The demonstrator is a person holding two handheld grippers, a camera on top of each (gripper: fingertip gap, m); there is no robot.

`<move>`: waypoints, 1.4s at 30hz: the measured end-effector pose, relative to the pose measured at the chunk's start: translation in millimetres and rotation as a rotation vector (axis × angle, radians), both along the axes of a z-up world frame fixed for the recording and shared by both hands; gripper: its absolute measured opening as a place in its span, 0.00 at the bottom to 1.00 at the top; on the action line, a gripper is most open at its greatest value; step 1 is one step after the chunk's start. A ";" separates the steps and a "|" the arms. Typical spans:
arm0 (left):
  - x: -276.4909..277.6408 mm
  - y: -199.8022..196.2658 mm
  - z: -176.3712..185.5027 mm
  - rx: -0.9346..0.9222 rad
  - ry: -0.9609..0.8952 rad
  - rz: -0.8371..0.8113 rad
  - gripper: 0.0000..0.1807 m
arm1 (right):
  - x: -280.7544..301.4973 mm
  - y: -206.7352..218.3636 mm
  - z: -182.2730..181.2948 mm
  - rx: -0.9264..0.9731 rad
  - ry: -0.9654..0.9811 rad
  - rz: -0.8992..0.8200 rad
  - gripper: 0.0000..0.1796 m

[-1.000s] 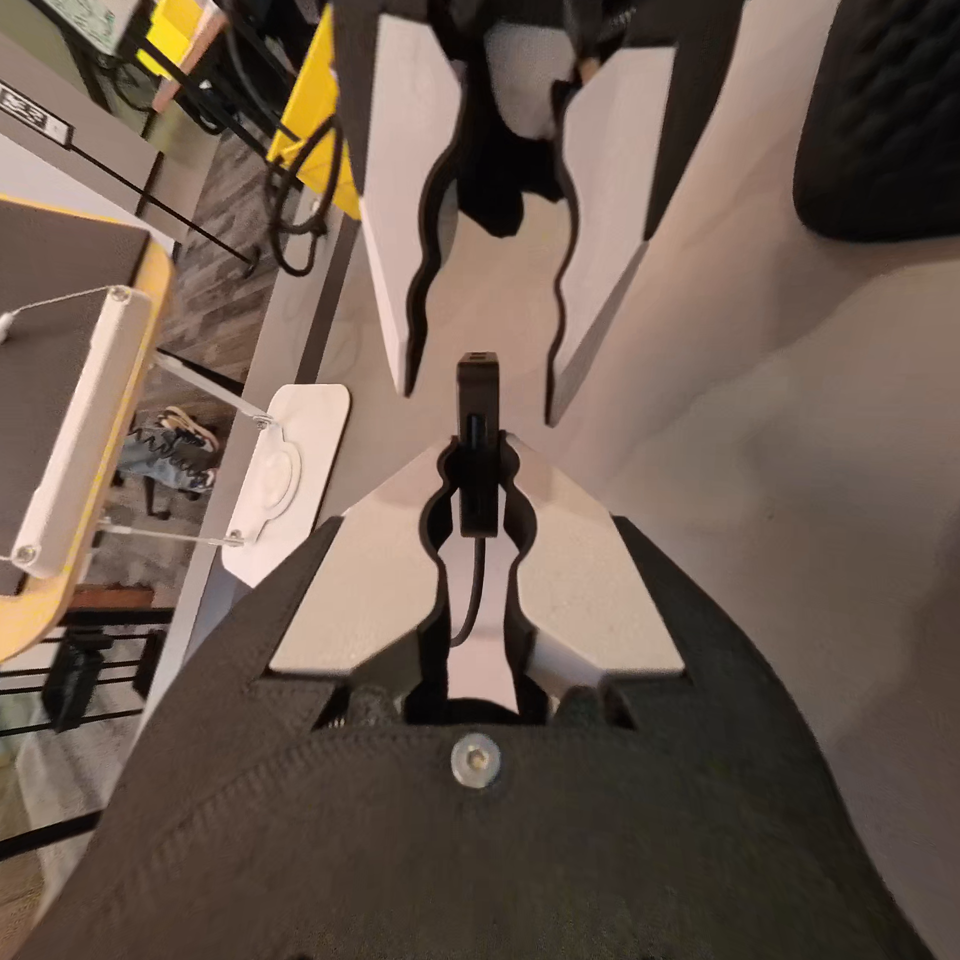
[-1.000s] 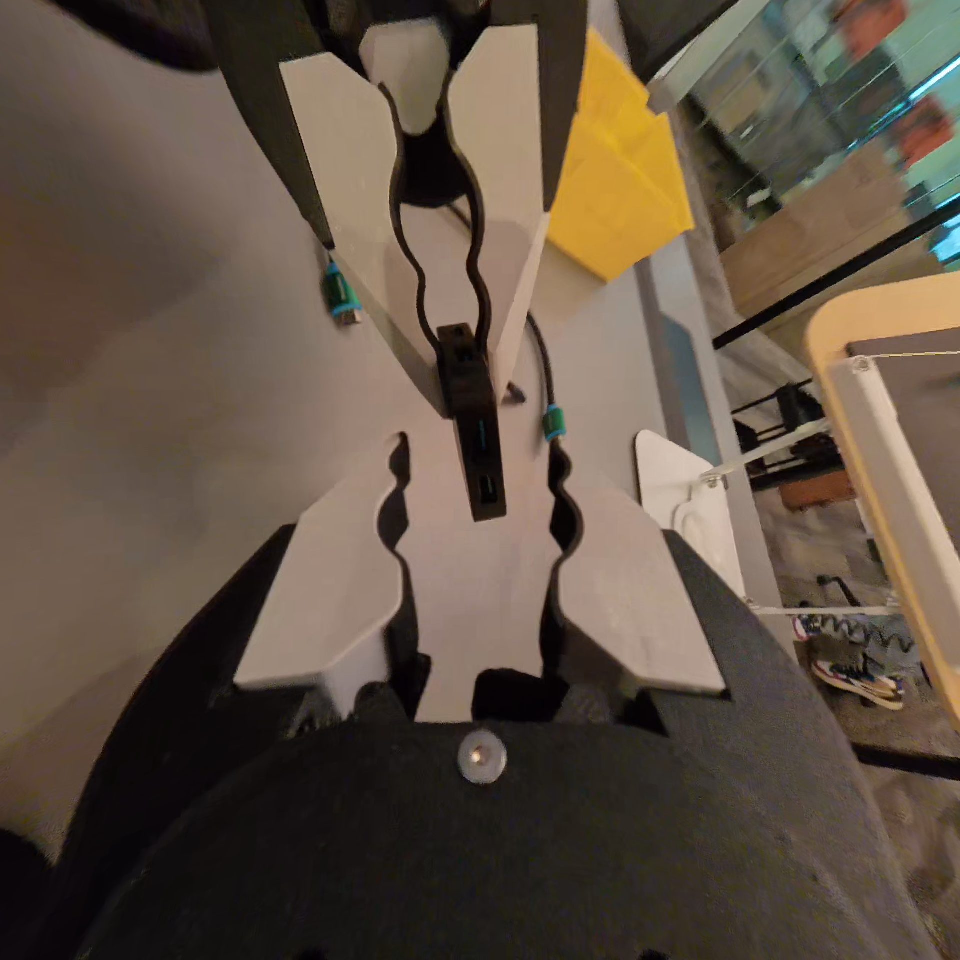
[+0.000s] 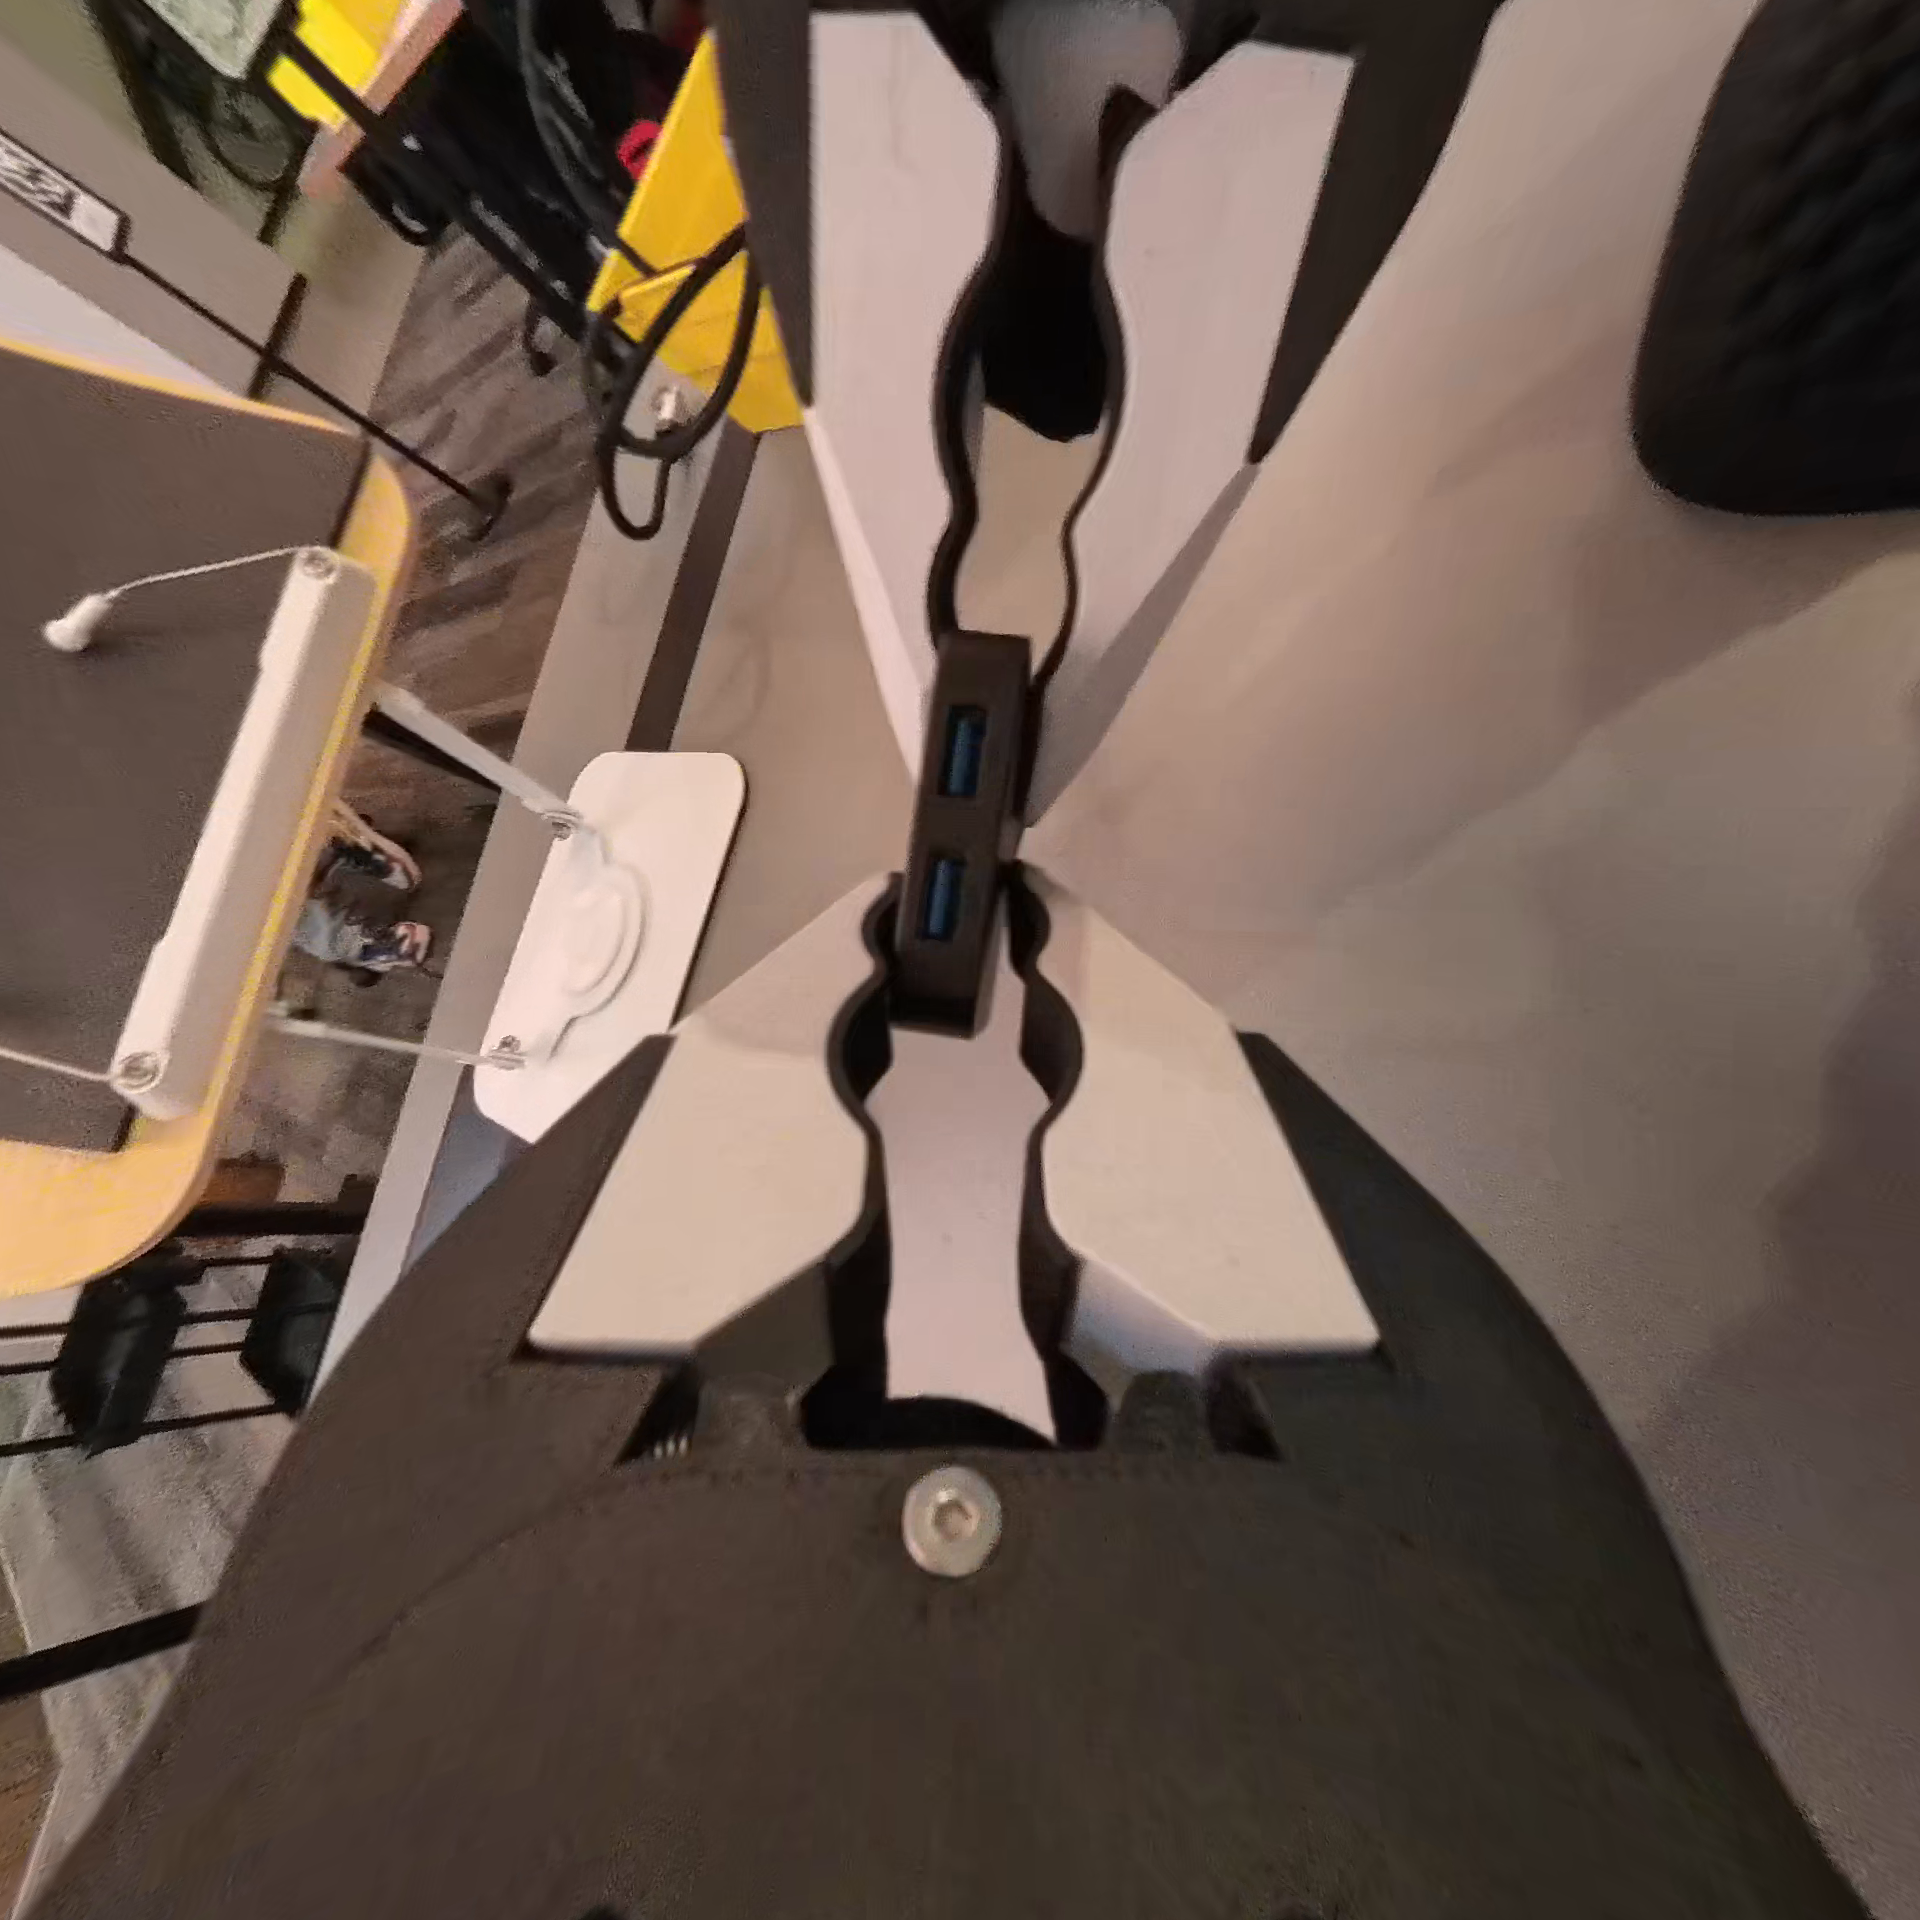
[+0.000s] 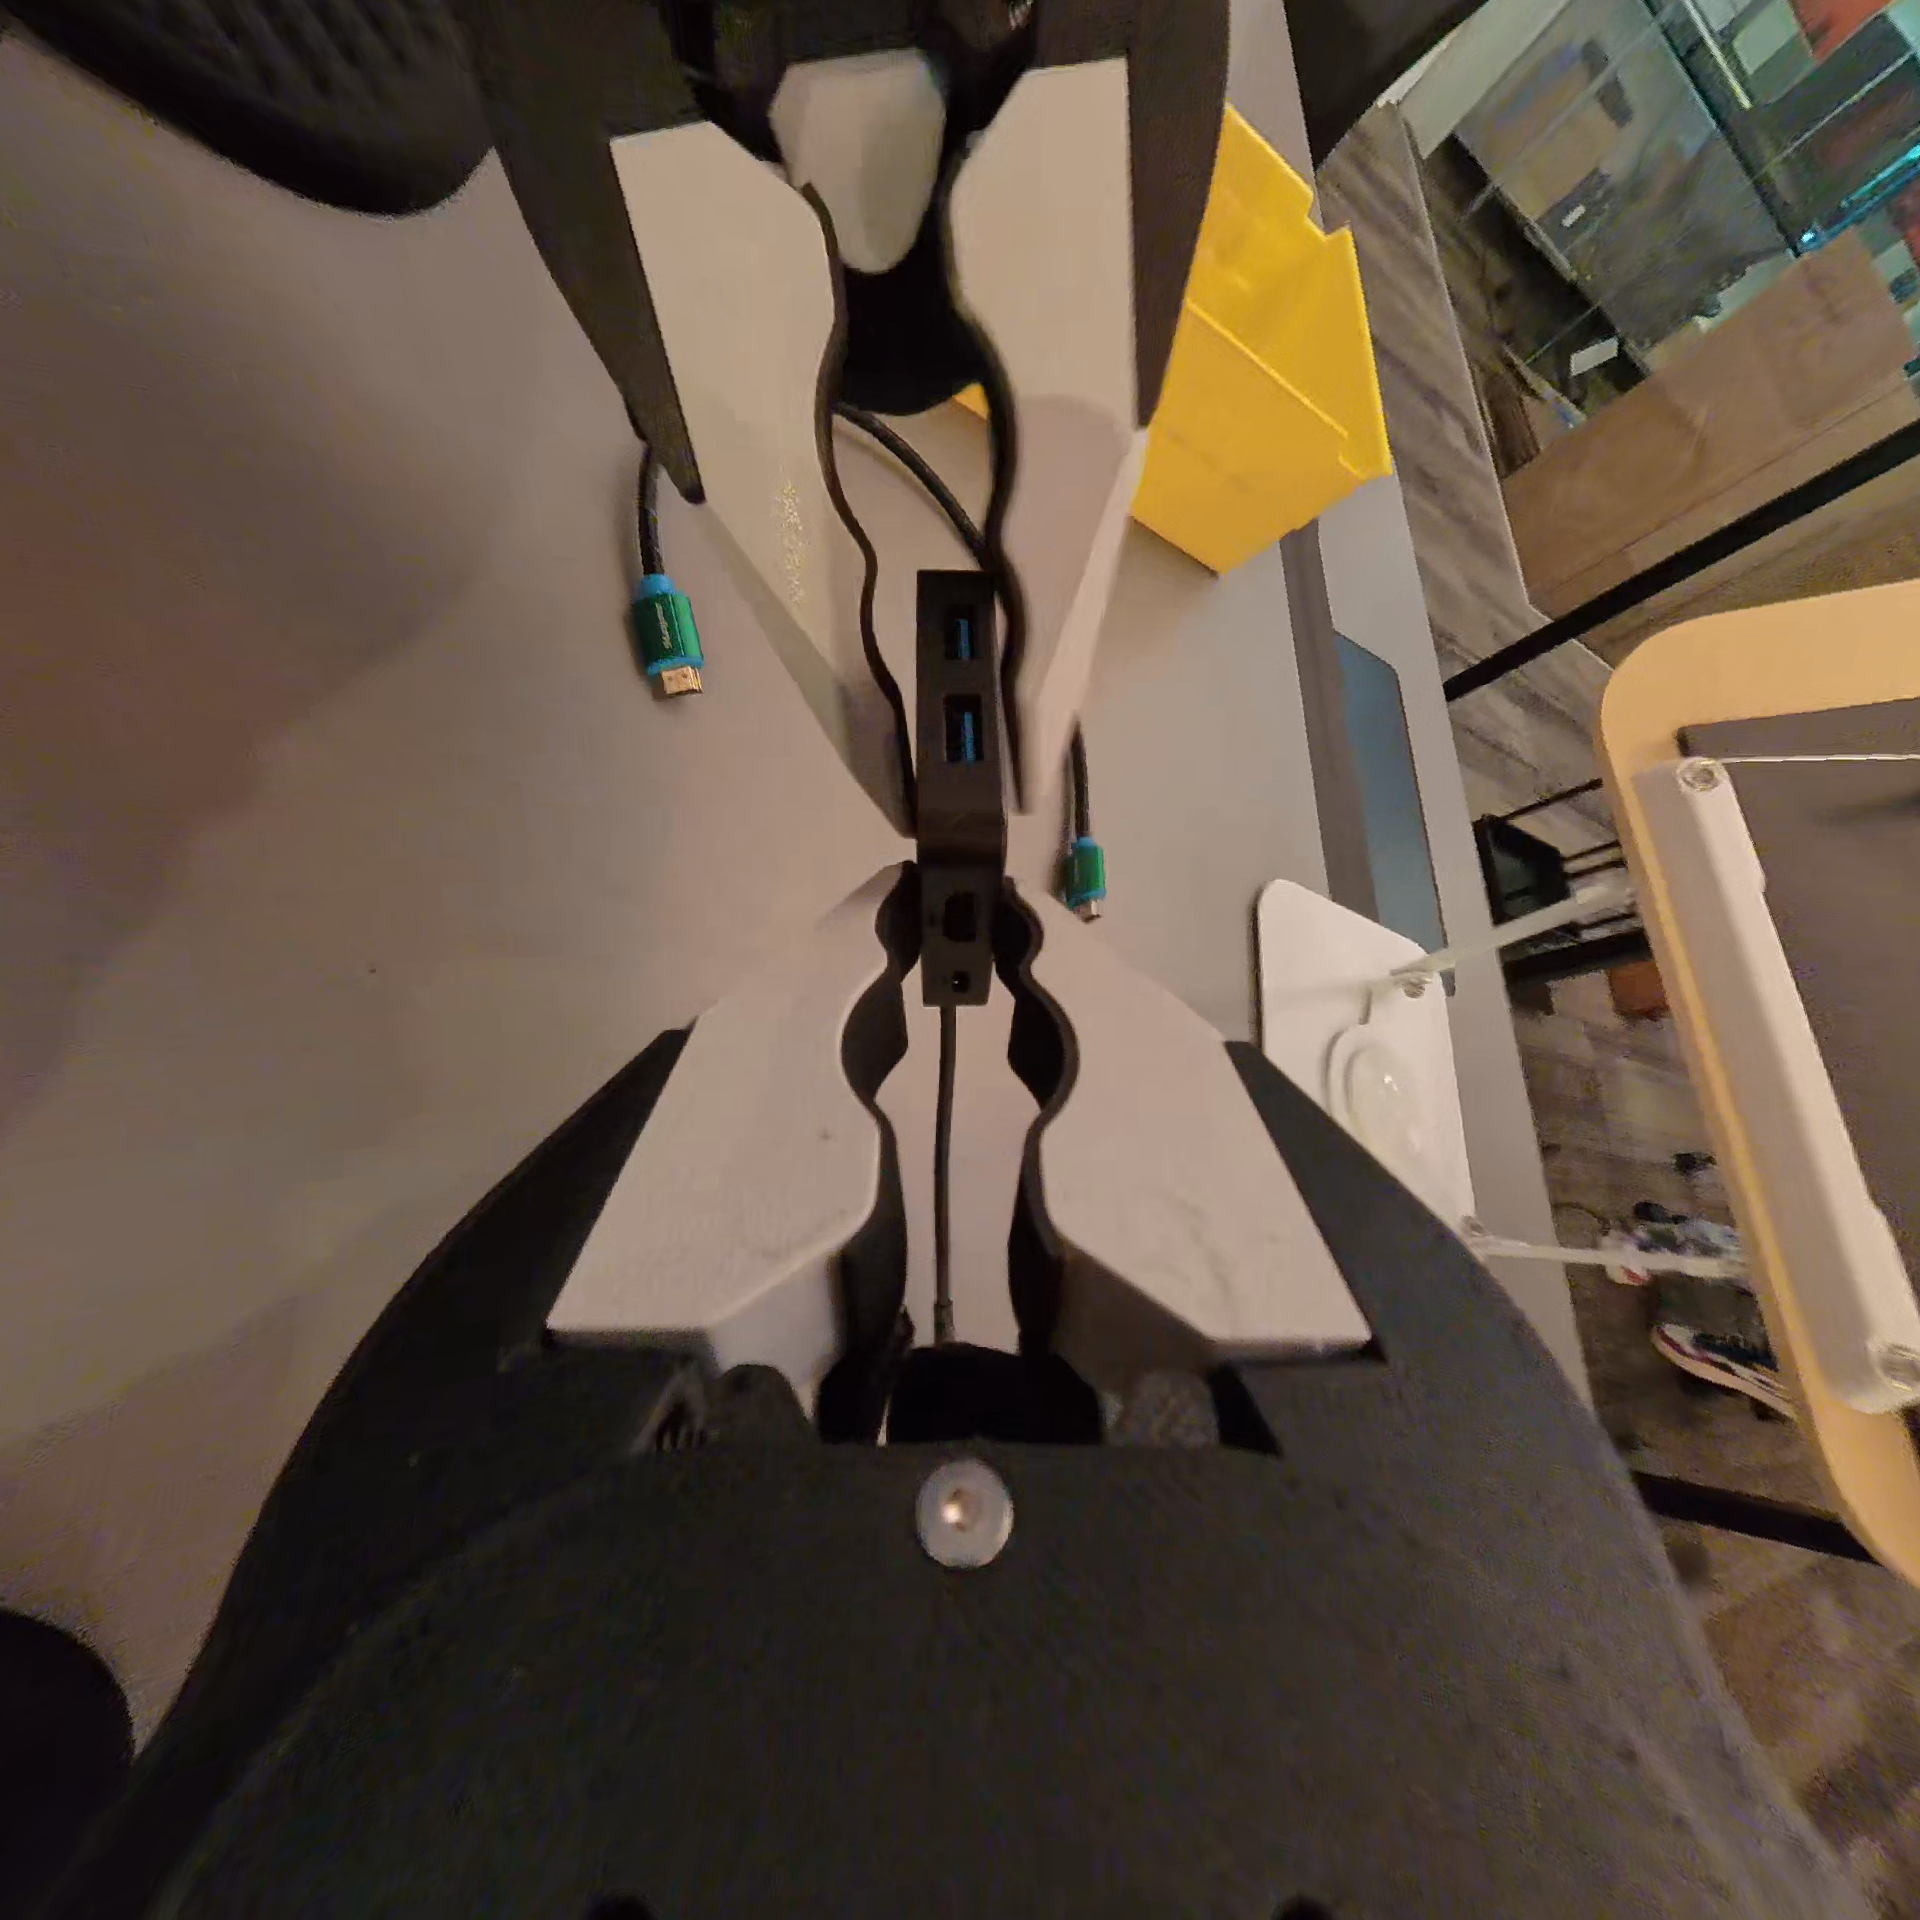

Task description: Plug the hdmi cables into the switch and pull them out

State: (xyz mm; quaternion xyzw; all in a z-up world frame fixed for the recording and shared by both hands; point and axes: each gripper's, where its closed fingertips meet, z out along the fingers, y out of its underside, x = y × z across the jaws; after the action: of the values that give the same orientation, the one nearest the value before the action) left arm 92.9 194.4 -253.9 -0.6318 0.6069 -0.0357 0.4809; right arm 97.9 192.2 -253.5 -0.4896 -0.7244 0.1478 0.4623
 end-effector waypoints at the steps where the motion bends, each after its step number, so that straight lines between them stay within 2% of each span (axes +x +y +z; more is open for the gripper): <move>1: 0.4 -0.5 -1.4 -0.010 -0.003 0.000 0.08 | 0.2 0.8 -0.4 0.027 -0.017 -0.004 0.06; 4: -1.0 -1.4 -2.5 -0.013 -0.019 -0.017 0.06 | -1.3 1.4 2.6 0.086 -0.016 -0.003 0.07; 6: -3.2 -2.3 0.3 -0.008 -0.030 -0.036 0.06 | 0.8 -2.4 2.7 0.042 -0.015 0.019 0.17; 9: -4.4 -10.5 4.2 0.042 0.006 -0.122 0.06 | 13.1 -3.1 2.6 0.003 -0.054 0.072 0.24; 10: -2.8 -16.2 4.7 0.071 0.034 -0.172 0.06 | 15.9 -3.9 4.0 -0.025 -0.062 0.098 0.29; 14: 7.5 -35.7 4.5 0.186 0.166 -0.334 0.06 | 12.6 -19.7 13.0 -0.169 -0.062 0.278 0.42; 17: 16.0 -45.1 6.5 0.231 0.222 -0.412 0.06 | 5.9 -40.7 -3.2 -0.257 -0.141 0.447 0.53; 20: 20.4 -53.2 5.8 0.266 0.280 -0.476 0.06 | -0.8 -56.9 -26.4 -0.241 -0.236 0.569 0.63; 23: 23.7 -63.3 5.8 0.266 0.296 -0.532 0.06 | -5.1 -76.6 -32.5 -0.239 -0.266 0.680 0.59; 26: 24.5 -68.1 4.8 0.267 0.308 -0.560 0.06 | -5.2 -85.4 -36.6 -0.252 -0.284 0.739 0.44; 29: 24.0 -68.1 4.0 0.250 0.277 -0.554 0.06 | -5.3 -85.5 -36.0 -0.288 -0.272 0.730 0.44; 33: 18.7 -46.5 3.1 0.254 0.249 -0.432 0.09 | -6.1 -67.9 -38.8 -0.364 -0.285 0.615 0.44; 35: 13.1 -31.9 3.2 0.262 0.242 -0.346 0.21 | -6.0 -56.3 -42.9 -0.428 -0.307 0.527 0.44; 36: 12.1 -29.7 4.2 0.265 0.235 -0.326 0.22 | -5.9 -50.0 -46.3 -0.470 -0.324 0.472 0.44; 39: 15.6 -31.0 2.1 0.291 0.273 -0.310 0.25 | -5.7 -42.6 -52.4 -0.614 -0.345 0.366 0.44; 42: 14.6 -16.9 -6.4 0.363 0.384 -0.259 0.20 | -5.4 -45.2 -56.9 -0.761 -0.381 0.304 0.44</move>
State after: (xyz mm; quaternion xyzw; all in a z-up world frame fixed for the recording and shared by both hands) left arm 107.5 177.5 -260.3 -0.4478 0.7589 0.1327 0.4538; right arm 92.5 147.0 -310.4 -0.5314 -0.7543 0.3770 0.0809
